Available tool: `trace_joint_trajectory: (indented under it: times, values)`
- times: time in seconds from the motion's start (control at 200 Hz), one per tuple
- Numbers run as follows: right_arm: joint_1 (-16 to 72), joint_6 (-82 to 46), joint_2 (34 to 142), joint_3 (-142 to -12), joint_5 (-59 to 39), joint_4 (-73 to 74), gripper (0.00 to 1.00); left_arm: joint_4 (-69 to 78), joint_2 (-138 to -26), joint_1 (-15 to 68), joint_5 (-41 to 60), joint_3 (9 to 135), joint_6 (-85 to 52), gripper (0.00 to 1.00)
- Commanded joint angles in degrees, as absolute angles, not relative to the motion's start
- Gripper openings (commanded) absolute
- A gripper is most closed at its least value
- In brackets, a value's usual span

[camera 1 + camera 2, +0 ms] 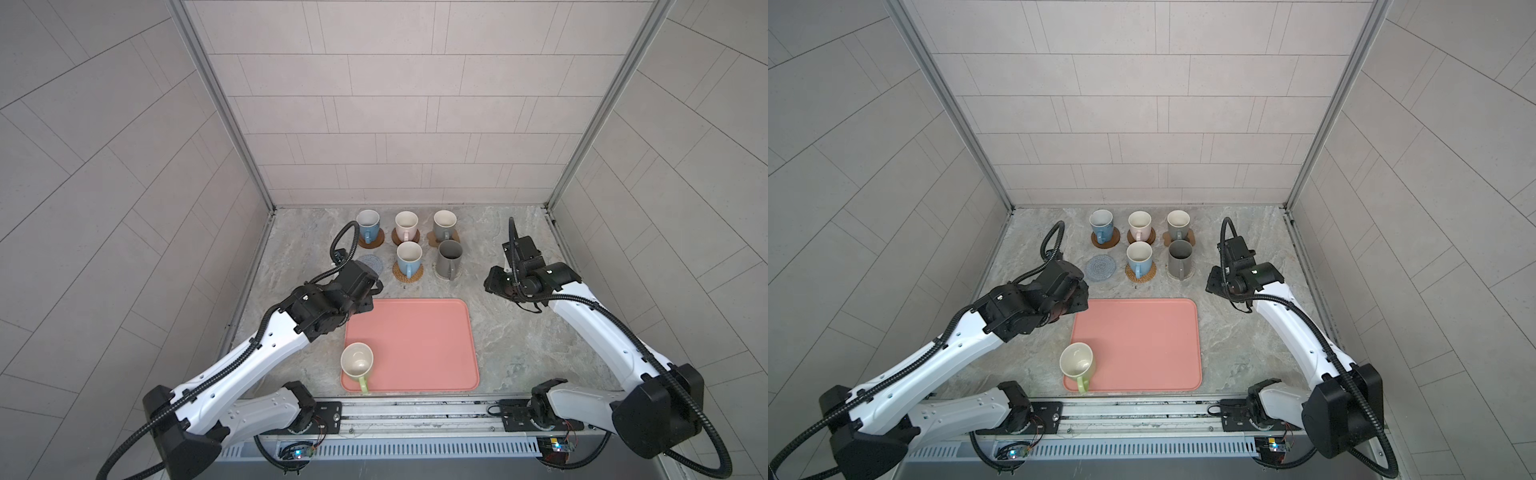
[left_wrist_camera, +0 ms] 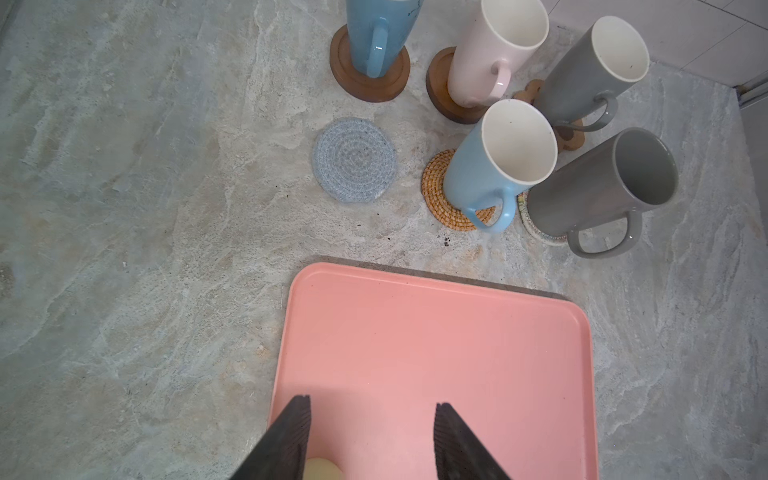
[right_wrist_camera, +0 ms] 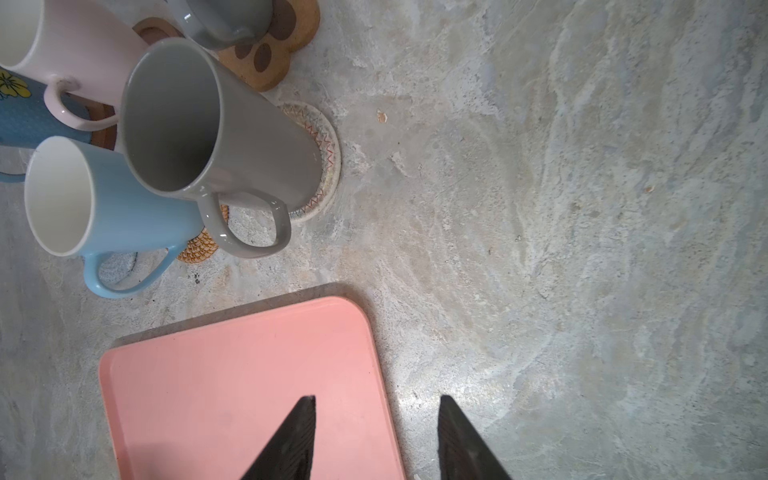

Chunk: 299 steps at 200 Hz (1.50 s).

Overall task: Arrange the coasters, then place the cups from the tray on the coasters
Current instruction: 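Raise left gripper and move it back over the pale green mug on the tray, then lower left gripper and close it on the pale green mug's rim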

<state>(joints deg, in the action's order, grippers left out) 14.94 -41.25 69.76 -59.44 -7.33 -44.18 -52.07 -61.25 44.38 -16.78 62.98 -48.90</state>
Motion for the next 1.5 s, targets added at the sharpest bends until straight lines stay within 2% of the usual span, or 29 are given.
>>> trace_joint_trajectory:
  times: [0.0, 0.39, 0.826, 1.206, 1.491]
  values:
    - [14.8, -42.0, 70.1, -59.2, -7.1, -44.1, 0.5, -57.2, -59.5, 44.3, -16.2, 64.0, -51.0, 0.54]
    - [14.9, -41.9, 71.8, -59.2, -7.9, -43.1, 0.5, -66.3, -55.0, 46.6, -11.5, 65.5, -55.3, 0.54]
    - [14.9, -41.4, 73.4, -59.7, -8.6, -42.3, 0.5, -77.5, -51.7, 55.1, -5.3, 68.0, -64.8, 0.54]
    - [14.9, -40.8, 73.8, -60.0, -9.1, -42.7, 0.5, -73.6, -51.0, 63.0, 0.6, 60.3, -74.2, 0.57]
    - [14.9, -40.5, 74.0, -60.3, -9.1, -43.2, 0.5, -70.5, -53.0, 69.2, 0.3, 55.1, -78.5, 0.58]
